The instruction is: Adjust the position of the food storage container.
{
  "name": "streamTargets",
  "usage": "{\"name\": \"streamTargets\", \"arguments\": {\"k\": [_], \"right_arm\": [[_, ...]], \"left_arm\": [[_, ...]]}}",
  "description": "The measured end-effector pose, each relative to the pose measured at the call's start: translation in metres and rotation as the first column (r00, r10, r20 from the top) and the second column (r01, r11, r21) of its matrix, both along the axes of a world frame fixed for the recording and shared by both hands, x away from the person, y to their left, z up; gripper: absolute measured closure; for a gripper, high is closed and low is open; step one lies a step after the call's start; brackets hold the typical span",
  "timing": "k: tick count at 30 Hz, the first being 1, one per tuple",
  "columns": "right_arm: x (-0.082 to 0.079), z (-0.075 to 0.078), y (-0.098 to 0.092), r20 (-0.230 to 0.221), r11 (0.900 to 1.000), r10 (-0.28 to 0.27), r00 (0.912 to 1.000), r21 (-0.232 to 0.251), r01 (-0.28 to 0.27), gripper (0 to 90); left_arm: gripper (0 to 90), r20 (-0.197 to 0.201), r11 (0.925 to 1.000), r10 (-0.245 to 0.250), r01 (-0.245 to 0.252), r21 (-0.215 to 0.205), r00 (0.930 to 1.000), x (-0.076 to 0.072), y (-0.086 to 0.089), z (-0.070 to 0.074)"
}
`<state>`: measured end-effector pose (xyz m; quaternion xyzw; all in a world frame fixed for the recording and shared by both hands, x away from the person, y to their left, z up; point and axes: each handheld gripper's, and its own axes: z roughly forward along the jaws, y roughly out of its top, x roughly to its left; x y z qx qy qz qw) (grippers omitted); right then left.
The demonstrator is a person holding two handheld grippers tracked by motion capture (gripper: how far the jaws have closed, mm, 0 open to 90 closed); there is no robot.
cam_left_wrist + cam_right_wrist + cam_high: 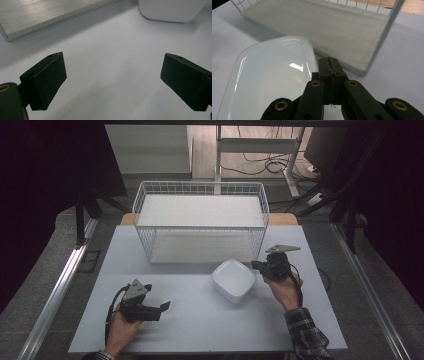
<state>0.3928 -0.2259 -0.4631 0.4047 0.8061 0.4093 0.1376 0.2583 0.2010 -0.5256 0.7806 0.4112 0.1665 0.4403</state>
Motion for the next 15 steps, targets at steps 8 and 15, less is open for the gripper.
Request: {"name": "streamTargets", "arguments": {"k": [8,15], "right_arm": [[0.028,-0.01,0.031,-0.051,0.999,-0.001,0.9987,-0.054,-0.001,89.4],[0.028,-0.015,0.046,-0.101,0.999,0.039,0.9941,-0.027,-0.041,89.4]], "left_arm": [[6.2,-0.006,1.0,-0.002,0.002,0.008,1.0,0.0,0.0,-0.001],[6.2,-0.016,0.9999,-0.006,0.006,0.016,0.9998,0.001,-0.001,-0.002]]}}
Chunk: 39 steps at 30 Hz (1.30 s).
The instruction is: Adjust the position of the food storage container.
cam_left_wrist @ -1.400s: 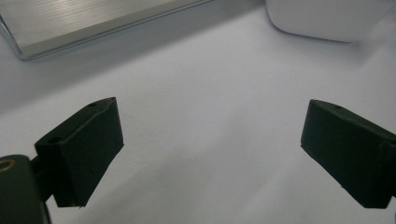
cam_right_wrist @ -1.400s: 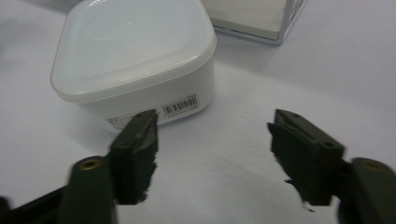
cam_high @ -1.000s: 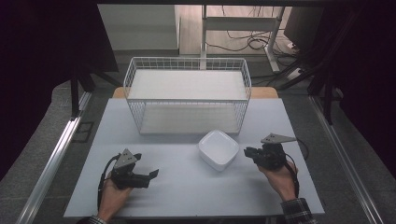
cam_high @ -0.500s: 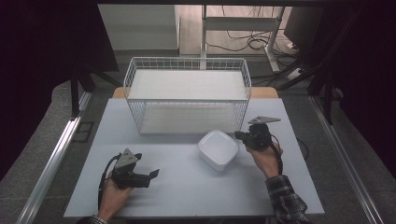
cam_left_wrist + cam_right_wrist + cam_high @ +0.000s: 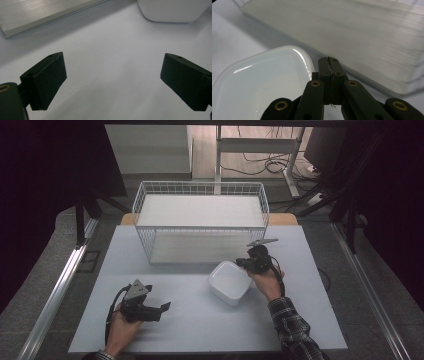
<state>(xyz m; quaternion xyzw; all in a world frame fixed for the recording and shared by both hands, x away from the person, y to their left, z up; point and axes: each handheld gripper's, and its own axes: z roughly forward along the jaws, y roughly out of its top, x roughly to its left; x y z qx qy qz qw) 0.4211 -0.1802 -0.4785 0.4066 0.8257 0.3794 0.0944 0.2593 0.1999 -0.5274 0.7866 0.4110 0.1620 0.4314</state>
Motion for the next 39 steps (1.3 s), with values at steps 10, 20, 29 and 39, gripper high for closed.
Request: {"name": "streamTargets", "arguments": {"k": [10,20,29,39], "right_arm": [[-0.02,-0.004,0.045,-0.032,0.985,0.171,0.9847,-0.005,-0.172,89.4],[-0.036,-0.008,0.063,-0.059,0.965,0.261,0.9635,0.024,-0.26,89.4],[-0.052,-0.006,0.073,-0.024,0.953,0.301,0.9533,0.022,-0.301,89.3],[-0.075,0.002,0.015,0.074,0.975,0.222,0.9722,0.003,-0.223,78.2]], "left_arm": [[6.3,0.001,1.0,0.006,-0.006,-0.004,1.0,0.0,0.001,0.001],[6.3,-0.001,1.0,0.006,-0.006,-0.006,1.0,0.0,0.002,0.001],[6.4,-0.001,1.0,0.008,-0.008,-0.005,1.0,-0.001,0.002,0.001],[7.0,-0.016,0.9997,0.002,-0.002,-0.025,0.9999,-0.001,0.004,0.002]]}}
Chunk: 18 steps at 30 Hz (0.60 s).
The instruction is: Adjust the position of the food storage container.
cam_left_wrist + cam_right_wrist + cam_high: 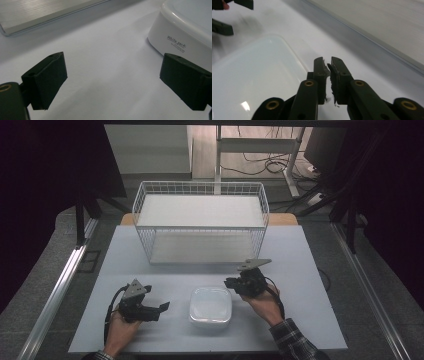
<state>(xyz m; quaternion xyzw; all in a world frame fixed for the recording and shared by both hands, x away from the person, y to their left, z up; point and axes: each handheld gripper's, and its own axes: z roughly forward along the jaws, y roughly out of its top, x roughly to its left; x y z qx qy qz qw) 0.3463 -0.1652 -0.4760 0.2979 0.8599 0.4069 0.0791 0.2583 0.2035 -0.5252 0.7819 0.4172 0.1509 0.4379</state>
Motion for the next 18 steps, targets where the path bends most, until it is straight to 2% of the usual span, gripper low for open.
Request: {"name": "streamTargets", "arguments": {"k": [2,3,6,7,8,12,18], "right_arm": [[-0.003,0.001,-0.006,0.003,1.0,-0.015,0.9999,0.005,0.015,75.8],[-0.01,0.004,-0.017,0.021,0.999,-0.03,0.9993,0.016,0.03,69.9],[-0.022,0.008,-0.031,0.049,0.998,-0.068,0.9965,0.013,0.068,61.2],[-0.022,0.008,-0.031,0.049,0.998,-0.068,0.9965,0.013,0.068,61.2],[-0.03,0.009,-0.039,0.06,0.996,-0.088,0.9943,0.017,0.087,55.1],[-0.042,0.008,-0.055,0.072,0.991,-0.129,0.989,0.029,0.127,41.1],[-0.054,-0.001,-0.069,0.084,0.989,-0.141,0.9863,0.044,0.138,14.9]], "left_arm": [[7.0,-0.002,1.0,-0.001,0.001,-0.001,1.0,0.0,0.001,0.0],[7.0,0.0,1.0,0.002,-0.002,-0.003,1.0,-0.001,0.002,0.001],[7.0,0.004,1.0,0.002,-0.002,-0.009,1.0,-0.004,0.003,0.002],[7.0,0.004,1.0,0.002,-0.002,-0.009,1.0,-0.004,0.003,0.002],[7.0,0.004,1.0,-0.002,0.002,-0.007,1.0,-0.006,0.003,0.003],[7.0,0.006,0.9999,-0.012,0.012,0.007,0.9999,-0.011,0.001,0.004],[6.8,0.007,0.9997,-0.017,0.017,0.015,0.9998,-0.012,0.002,0.003]]}}
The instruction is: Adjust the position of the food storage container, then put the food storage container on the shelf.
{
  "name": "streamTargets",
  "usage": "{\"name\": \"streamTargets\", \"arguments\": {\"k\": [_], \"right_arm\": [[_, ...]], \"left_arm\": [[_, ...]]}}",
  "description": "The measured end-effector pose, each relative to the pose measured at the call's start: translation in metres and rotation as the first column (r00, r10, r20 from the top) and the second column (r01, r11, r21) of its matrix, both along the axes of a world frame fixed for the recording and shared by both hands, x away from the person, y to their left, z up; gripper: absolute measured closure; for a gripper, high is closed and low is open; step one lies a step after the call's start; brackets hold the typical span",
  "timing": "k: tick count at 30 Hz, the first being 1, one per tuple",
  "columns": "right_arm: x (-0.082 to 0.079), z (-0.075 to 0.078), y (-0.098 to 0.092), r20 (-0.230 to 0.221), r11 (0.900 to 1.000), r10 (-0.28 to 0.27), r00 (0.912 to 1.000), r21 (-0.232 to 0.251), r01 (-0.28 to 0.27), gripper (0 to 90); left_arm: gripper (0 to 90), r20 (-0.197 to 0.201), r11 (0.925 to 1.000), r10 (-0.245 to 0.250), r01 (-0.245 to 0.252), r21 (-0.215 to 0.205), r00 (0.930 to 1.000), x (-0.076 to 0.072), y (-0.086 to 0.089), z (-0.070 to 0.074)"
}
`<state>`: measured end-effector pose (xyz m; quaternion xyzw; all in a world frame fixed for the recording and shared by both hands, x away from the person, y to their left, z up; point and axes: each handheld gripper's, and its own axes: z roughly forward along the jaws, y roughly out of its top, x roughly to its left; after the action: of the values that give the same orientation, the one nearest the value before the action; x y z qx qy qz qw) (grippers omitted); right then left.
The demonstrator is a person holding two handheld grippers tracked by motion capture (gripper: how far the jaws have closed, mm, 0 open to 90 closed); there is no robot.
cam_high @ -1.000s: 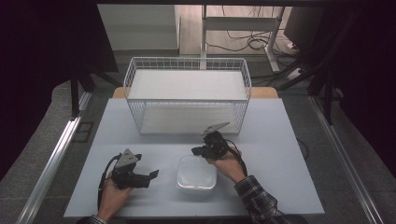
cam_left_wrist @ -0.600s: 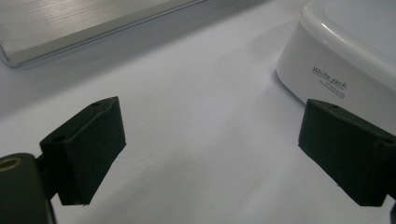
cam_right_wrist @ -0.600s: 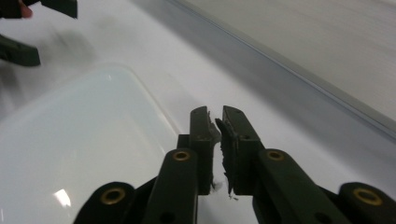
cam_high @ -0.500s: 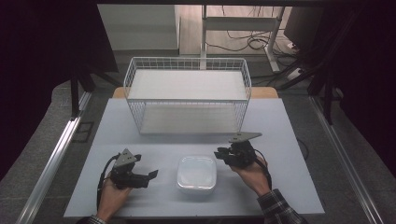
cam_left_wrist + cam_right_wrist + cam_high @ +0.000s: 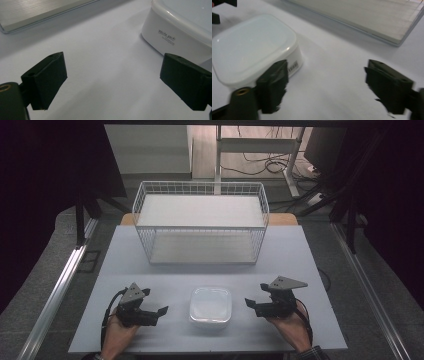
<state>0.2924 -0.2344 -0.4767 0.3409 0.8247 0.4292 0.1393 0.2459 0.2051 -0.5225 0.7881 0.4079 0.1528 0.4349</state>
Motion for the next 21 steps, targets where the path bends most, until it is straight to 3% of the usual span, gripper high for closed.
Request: {"name": "streamTargets", "arguments": {"k": [6,16,21], "right_arm": [[-0.003,-0.011,-0.001,-0.004,0.999,-0.014,0.9999,-0.052,0.013,6.3],[-0.002,-0.013,0.003,-0.009,1.0,-0.004,1.0,-0.024,0.004,3.5],[-0.003,-0.01,0.007,0.001,1.0,0.021,0.9998,-0.006,-0.021,4.8]], "left_arm": [[5.7,-0.001,1.0,0.005,-0.005,0.001,1.0,0.001,0.001,-0.003],[4.6,0.005,0.9991,-0.017,0.017,-0.039,0.9998,0.004,-0.003,-0.002],[5.2,-0.016,0.9986,-0.048,0.048,-0.022,0.9987,0.005,-0.01,0.0]]}}
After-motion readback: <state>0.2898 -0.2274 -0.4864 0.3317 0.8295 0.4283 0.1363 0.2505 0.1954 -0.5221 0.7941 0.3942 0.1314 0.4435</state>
